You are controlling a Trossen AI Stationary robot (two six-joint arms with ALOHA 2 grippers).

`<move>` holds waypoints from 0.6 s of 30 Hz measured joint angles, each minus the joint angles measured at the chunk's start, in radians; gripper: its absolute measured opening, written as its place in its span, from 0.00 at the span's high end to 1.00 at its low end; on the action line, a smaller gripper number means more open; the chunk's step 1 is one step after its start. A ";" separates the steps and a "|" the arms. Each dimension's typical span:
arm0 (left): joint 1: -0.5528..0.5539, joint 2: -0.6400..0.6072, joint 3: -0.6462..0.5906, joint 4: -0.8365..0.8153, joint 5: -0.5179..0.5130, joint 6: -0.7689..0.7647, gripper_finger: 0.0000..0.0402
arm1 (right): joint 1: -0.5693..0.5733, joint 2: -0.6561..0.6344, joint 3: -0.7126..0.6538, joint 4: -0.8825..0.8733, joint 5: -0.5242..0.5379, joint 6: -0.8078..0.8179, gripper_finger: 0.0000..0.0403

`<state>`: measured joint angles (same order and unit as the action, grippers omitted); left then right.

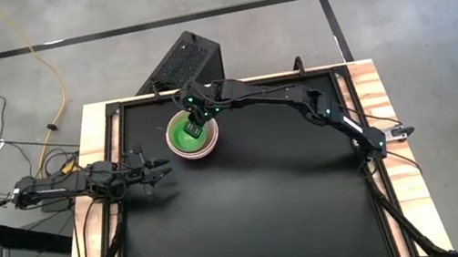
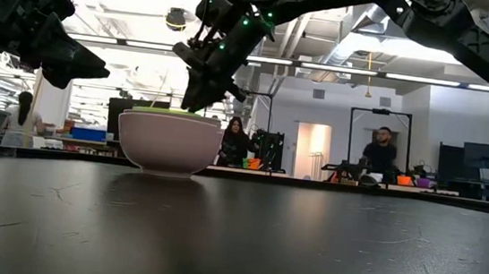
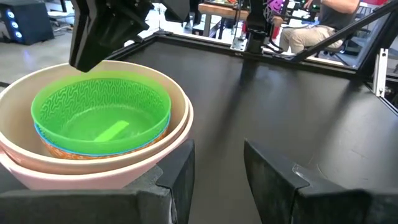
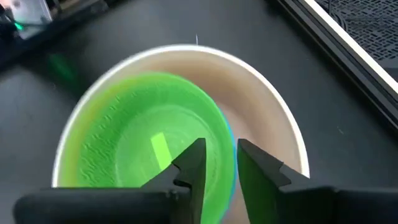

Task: Nest bowls inside each other
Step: Stack the green bowl on the blue bowl, then return to Home Position

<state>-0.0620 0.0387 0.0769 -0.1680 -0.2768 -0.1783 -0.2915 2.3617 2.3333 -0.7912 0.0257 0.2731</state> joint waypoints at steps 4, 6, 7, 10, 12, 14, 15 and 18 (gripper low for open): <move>0.000 0.000 0.000 0.000 0.000 -0.001 0.68 | -0.005 -0.024 0.003 -0.056 0.000 -0.012 0.70; 0.000 0.000 0.000 0.001 0.000 -0.001 0.68 | -0.007 -0.050 0.016 -0.116 0.000 -0.012 0.68; 0.000 0.000 0.000 0.001 0.000 -0.002 0.68 | -0.007 -0.061 0.023 -0.143 0.000 -0.012 0.68; 0.000 0.000 0.000 0.002 0.001 -0.002 0.68 | 0.006 -0.105 0.017 -0.226 0.000 -0.023 0.67; 0.000 0.000 0.000 0.002 0.002 -0.002 0.68 | 0.027 -0.127 0.017 -0.284 -0.001 -0.046 0.67; 0.000 0.000 0.000 0.003 0.002 -0.002 0.68 | 0.053 -0.143 0.017 -0.374 -0.004 -0.054 0.67; 0.000 0.000 0.000 0.004 0.003 -0.002 0.68 | 0.067 -0.152 0.016 -0.411 -0.004 -0.054 0.67; 0.000 0.000 0.000 0.004 0.003 -0.002 0.68 | 0.121 -0.174 0.016 -0.515 -0.004 -0.055 0.67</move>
<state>-0.0620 0.0383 0.0765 -0.1641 -0.2741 -0.1804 -0.1708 2.1880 2.3493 -1.3066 0.0219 0.2176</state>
